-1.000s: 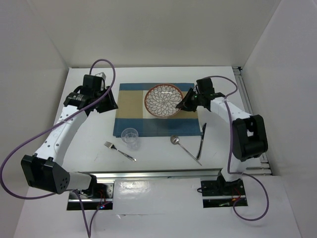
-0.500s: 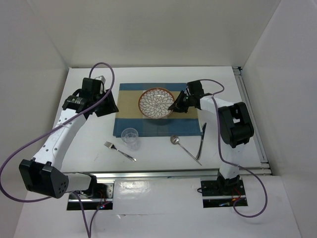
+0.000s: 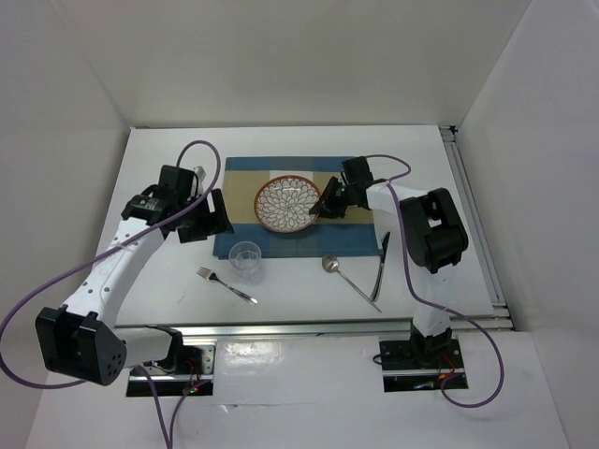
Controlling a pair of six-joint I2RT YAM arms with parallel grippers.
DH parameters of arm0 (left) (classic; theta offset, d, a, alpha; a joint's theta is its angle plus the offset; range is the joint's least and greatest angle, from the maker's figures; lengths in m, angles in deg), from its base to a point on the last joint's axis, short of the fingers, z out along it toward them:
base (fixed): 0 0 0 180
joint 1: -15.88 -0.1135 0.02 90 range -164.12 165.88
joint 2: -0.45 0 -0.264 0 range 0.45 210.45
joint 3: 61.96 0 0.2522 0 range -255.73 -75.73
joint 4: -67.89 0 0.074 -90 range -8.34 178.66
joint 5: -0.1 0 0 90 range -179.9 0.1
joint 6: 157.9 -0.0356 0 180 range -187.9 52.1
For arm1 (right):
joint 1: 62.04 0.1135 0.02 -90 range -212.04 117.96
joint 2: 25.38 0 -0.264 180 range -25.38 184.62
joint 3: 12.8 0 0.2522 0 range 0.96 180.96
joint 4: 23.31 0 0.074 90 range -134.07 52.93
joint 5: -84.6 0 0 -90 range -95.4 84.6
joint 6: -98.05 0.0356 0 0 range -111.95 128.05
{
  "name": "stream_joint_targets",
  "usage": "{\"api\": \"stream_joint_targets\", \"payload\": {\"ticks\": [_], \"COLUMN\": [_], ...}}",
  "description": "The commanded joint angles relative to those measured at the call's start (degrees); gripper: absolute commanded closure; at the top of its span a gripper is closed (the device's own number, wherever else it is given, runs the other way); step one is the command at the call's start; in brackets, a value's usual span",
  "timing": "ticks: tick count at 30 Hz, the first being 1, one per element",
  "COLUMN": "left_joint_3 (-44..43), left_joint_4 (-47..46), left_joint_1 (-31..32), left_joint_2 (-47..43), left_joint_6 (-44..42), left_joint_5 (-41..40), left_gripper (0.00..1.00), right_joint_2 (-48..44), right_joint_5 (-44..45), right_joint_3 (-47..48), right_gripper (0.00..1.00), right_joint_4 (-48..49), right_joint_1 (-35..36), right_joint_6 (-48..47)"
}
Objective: Set the dinner table for one person
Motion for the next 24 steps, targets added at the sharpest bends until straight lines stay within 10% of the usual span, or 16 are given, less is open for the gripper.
{"api": "stream_joint_targets", "payload": {"ticks": [1, 10, 17, 24], "left_joint_3": [1.18, 4.61, 3.30, 1.01], "left_joint_4": [0.58, 0.58, 1.63, 5.86], "left_joint_1": [-0.30, -0.30, -0.30, -4.77], "left_joint_2": [-3.61, -4.76, -5.81, -5.44], "left_joint_6": [-1.52, -2.13, -2.13, 4.80], "left_joint_5": [2.46, 2.99, -2.45, -10.28], "left_gripper": [0.12, 0.12, 0.12, 0.19], "right_joint_2": [-0.88, -4.82, -15.62, -12.49], "right_joint_5": [-0.83, 7.86, 21.83, 22.74], "right_joint_3": [4.40, 8.52, 8.18, 14.41], "right_gripper": [0.67, 0.04, 0.00, 0.00], "right_joint_4": [4.02, -5.27, -13.13, -20.41], "right_joint_1": [0.73, 1.25, 4.58, 22.58], "right_joint_6": [0.41, -3.09, -6.52, -13.91]}}
